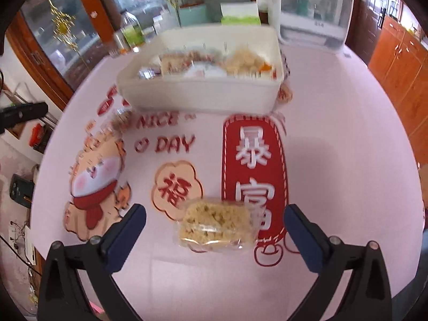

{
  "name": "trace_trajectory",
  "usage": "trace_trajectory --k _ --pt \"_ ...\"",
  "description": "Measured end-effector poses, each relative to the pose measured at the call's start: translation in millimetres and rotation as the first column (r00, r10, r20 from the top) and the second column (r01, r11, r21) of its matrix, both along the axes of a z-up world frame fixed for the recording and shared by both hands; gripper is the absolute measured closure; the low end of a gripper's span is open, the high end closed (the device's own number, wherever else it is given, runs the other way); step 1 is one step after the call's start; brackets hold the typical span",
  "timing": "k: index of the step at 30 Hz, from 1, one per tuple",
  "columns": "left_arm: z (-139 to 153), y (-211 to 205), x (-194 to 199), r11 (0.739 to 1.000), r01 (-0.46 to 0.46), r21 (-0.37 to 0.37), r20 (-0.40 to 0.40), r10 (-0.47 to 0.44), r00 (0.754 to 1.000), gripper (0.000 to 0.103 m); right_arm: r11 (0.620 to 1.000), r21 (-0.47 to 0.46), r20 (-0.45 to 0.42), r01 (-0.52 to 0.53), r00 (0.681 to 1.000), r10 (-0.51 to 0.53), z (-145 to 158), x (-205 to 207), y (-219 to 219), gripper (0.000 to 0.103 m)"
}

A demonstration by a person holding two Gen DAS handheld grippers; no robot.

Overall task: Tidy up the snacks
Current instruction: 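Withdraw both tools from the tray toward the last snacks on the cloth, then grasp the brown-nut clear bag with the left tool while the right tool grasps the rice-puff bag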

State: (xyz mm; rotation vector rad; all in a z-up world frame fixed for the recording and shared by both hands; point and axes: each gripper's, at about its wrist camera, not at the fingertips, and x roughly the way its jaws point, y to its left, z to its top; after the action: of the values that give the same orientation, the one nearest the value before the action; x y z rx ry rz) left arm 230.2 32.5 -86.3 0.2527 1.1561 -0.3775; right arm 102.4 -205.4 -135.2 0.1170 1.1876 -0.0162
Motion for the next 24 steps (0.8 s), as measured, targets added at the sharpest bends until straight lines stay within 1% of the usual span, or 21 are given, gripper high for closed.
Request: trace_trajectory --k 2,6,8,9,13,15,17,20,24 --pt "-17.6 -1.3 11.6 1.000 0.024 -0.004 -0.032 -0.025 0.999 0.001 1.000 -0.015 -0.034 0.021 0.999 -0.021 -15.8 1.1 2.9 0.000" --pt "-59.5 -8.3 38.8 0.998 0.054 0.017 -0.084 -0.053 0.995 0.001 0.998 -0.034 -0.107 0.059 0.992 -0.062 -48.5 4.9 8.5 0.000" --pt "-75.4 -10.4 49.8 0.999 0.046 0.027 -0.100 -0.044 0.994 0.001 0.995 -0.064 -0.143 0.074 0.986 -0.082 -63.0 7.1 13.0 0.000" --pt "-85.3 -10.1 57.0 0.999 0.034 0.030 -0.109 -0.031 0.994 0.001 0.995 -0.058 -0.151 0.082 0.984 -0.090 -67.3 7.7 14.5 0.000" --pt "-113.6 -7.0 79.1 0.999 -0.015 0.033 -0.122 0.019 0.992 0.001 0.987 -0.087 -0.138 0.131 0.980 -0.142 -70.0 11.2 16.6 0.000" --pt "-123.1 -4.4 85.6 0.999 -0.035 0.021 -0.136 0.037 0.990 0.001 0.983 -0.086 -0.148 0.159 0.974 -0.171 -73.3 13.1 14.9 0.000" --pt "-131.5 -3.1 90.0 0.998 -0.056 0.017 -0.138 0.058 0.989 0.001 0.980 -0.060 -0.167 0.190 0.966 -0.197 -78.5 12.8 11.6 0.000" --pt "-138.2 -1.9 95.5 0.997 -0.077 0.017 -0.129 0.078 0.989 0.001 0.972 -0.037 -0.172 0.230 0.957 -0.233 -80.6 9.5 7.6 0.000" --pt "-144.3 3.5 102.8 0.993 -0.115 -0.001 -0.135 0.114 0.984 0.001 0.963 -0.034 -0.182 0.268 0.946 -0.269 -83.1 5.2 3.1 0.000"
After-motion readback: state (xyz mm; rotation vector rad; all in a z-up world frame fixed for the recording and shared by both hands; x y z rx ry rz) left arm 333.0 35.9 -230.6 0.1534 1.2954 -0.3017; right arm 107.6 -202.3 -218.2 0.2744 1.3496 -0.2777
